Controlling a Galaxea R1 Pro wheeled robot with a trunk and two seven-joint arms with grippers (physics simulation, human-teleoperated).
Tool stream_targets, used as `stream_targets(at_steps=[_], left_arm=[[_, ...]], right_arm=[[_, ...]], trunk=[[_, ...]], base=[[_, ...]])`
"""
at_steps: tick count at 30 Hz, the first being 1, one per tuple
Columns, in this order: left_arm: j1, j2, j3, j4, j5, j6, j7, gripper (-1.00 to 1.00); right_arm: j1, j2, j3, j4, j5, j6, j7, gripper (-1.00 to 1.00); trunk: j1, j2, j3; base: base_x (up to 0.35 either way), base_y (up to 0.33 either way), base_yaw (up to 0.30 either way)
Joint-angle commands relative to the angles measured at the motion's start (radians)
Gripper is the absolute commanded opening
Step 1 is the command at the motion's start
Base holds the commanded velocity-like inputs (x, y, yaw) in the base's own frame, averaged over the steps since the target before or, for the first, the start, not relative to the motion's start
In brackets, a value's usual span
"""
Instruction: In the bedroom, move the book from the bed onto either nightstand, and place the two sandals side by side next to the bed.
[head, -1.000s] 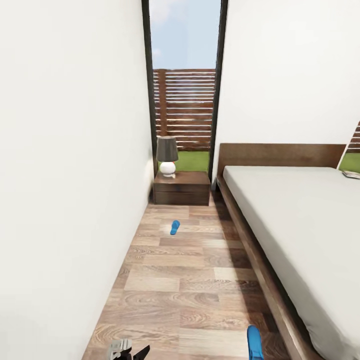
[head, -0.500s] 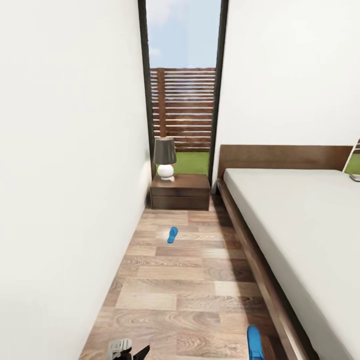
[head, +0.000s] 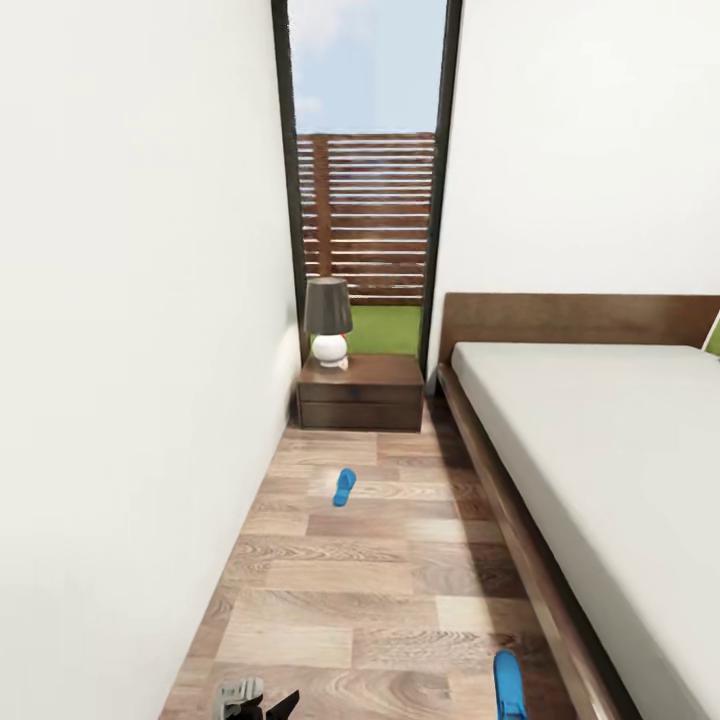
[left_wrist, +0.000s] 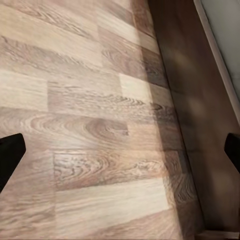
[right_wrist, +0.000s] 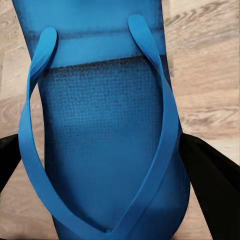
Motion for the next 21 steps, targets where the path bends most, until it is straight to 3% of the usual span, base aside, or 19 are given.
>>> stream_targets(at_steps=[1, 11, 21], left_arm=[[-0.001, 0.0, -0.002, 0.001, 0.003, -0.004, -0.002, 1.0], [-0.001, 0.0, -0.002, 0.001, 0.003, -0.004, -0.002, 1.0], [-0.001, 0.0, -0.002, 0.001, 0.003, -0.004, -0.002, 1.0]], right_arm=[[-0.001, 0.0, -0.008, 0.0, 0.007, 0.0, 0.006, -1.0], [-0.001, 0.001, -0.007, 0.0, 0.007, -0.001, 0.006, -1.0], [-0.001, 0.001, -0.007, 0.0, 0.007, -0.002, 0.006, -1.0]], trunk=[[0.0, 0.0, -0.001], [0.0, 0.0, -0.001], [0.0, 0.0, -0.001]], base=[[0.328, 0.0, 0.0], [0.328, 0.0, -0.005], [0.314, 0.0, -0.16]])
